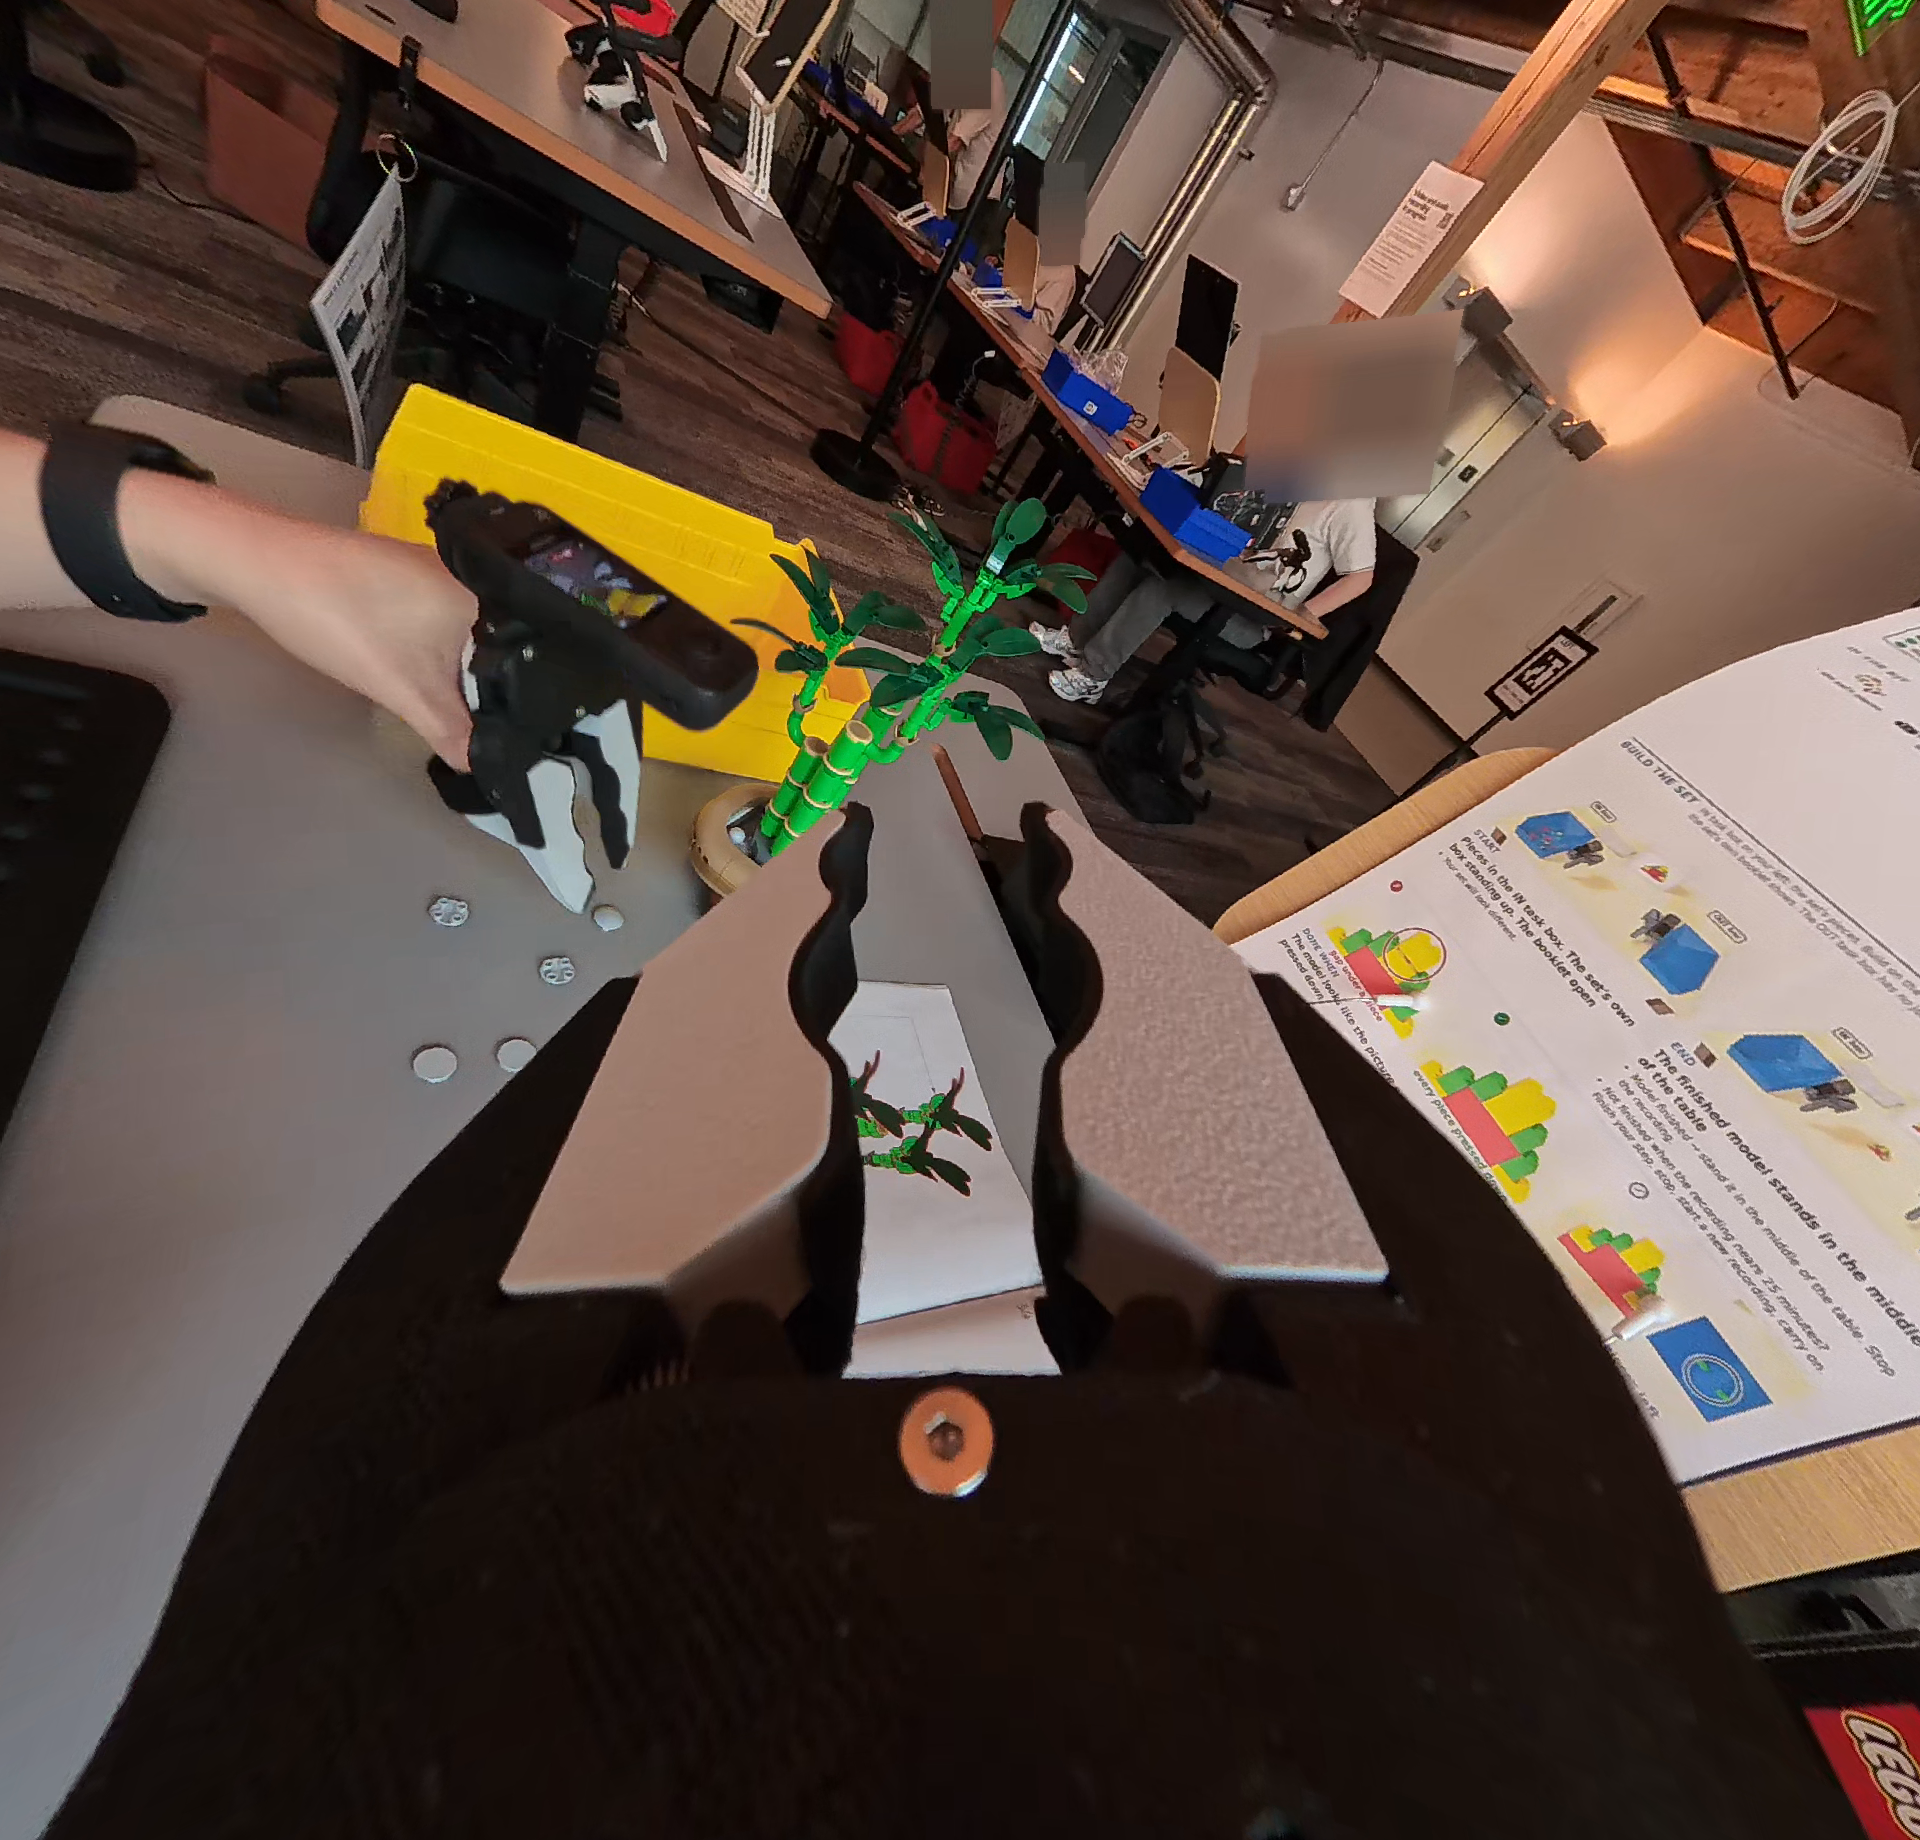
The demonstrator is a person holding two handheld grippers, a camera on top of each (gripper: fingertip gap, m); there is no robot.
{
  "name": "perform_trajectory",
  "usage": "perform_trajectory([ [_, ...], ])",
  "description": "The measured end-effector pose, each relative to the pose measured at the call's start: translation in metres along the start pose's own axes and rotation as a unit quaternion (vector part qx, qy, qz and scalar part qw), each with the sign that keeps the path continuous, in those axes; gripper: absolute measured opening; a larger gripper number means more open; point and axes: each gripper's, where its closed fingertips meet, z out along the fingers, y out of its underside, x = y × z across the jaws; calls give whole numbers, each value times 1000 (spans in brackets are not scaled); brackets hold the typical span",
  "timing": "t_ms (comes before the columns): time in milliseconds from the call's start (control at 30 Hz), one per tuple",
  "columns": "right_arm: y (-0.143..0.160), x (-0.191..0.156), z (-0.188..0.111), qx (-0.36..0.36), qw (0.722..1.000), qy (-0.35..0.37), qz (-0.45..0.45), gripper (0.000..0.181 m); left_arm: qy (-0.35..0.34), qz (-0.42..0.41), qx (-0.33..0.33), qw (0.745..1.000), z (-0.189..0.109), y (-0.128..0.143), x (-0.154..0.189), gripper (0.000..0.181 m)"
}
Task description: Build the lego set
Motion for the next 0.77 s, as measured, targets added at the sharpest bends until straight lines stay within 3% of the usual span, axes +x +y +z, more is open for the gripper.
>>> perform_trajectory([
  [33,-1,0,0,2,1000,0,1,29,-12,15,1,1000,6,-1,-2,30],
  [100,-1,0,-1,4,1000,-2,2,29,-23,31,3,999,13,-3,-6,29],
  [367,4,-3,5,-4,1000,-15,6,29,40,6,2,999,22,-3,4,14],
  [433,4,-7,9,-3,1000,-29,8,29,59,-24,14,998,18,-3,7,13],
  [500,6,-19,16,-2,997,-68,19,32,112,-84,66,988,2,-12,18,13],
  [567,15,-31,26,-26,993,-108,31,34,187,-160,172,954,-33,-34,30,13],
  [667,17,-52,44,-26,987,-156,-2,37,294,-246,359,851,-112,-63,40,13],
  [767,-1,-77,59,0,979,-203,-32,37,367,-271,486,745,-184,-67,52,13],
])
